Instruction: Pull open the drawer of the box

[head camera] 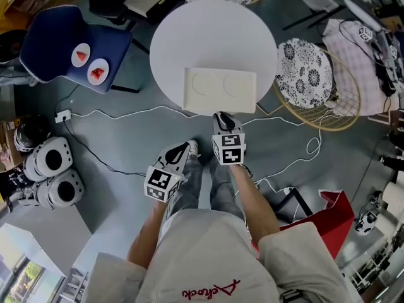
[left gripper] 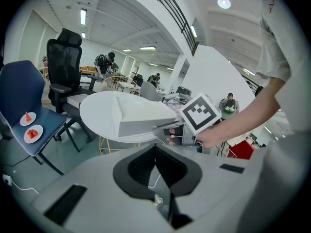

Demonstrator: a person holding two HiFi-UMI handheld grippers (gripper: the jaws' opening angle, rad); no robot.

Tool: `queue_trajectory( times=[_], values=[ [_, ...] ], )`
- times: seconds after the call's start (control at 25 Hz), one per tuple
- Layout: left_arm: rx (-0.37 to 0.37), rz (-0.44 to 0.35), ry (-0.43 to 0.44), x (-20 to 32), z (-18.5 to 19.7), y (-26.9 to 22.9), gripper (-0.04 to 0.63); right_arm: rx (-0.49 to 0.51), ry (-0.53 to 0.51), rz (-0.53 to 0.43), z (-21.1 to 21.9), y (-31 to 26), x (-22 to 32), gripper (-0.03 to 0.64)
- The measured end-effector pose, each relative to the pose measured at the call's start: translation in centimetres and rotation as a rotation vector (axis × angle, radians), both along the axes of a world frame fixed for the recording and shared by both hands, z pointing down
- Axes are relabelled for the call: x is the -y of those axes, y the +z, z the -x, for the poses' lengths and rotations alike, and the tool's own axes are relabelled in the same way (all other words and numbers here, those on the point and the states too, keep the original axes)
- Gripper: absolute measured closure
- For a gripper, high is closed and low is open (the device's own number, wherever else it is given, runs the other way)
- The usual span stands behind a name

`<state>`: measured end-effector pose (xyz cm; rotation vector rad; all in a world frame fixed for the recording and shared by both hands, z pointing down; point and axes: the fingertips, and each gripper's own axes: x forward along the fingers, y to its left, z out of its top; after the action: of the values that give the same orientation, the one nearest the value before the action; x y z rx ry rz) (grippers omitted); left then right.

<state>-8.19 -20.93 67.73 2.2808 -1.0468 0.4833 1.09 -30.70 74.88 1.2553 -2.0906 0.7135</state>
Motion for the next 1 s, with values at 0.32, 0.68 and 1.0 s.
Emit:
queue_trajectory(
  times=[0.32, 0.68, 1.0],
  values=[
    [-0.008, -0.003, 0.001, -0.1, 0.0, -0.1, 0.583, -0.003, 0.008, 0.005, 0.3, -0.1, -1.1, 0.543],
    [-0.016, -0.024, 0.008, 0.0, -0.5, -0.7, 0.583, -0.006, 0.010, 0.020, 0.2, 0.0, -3.5, 0.543],
    [-0.019, -0.042, 0.033, 0.3, -1.0, -1.4, 0.583, -0.012, 0.014, 0.044, 0.3, 0.0, -6.3, 0.543]
  ],
)
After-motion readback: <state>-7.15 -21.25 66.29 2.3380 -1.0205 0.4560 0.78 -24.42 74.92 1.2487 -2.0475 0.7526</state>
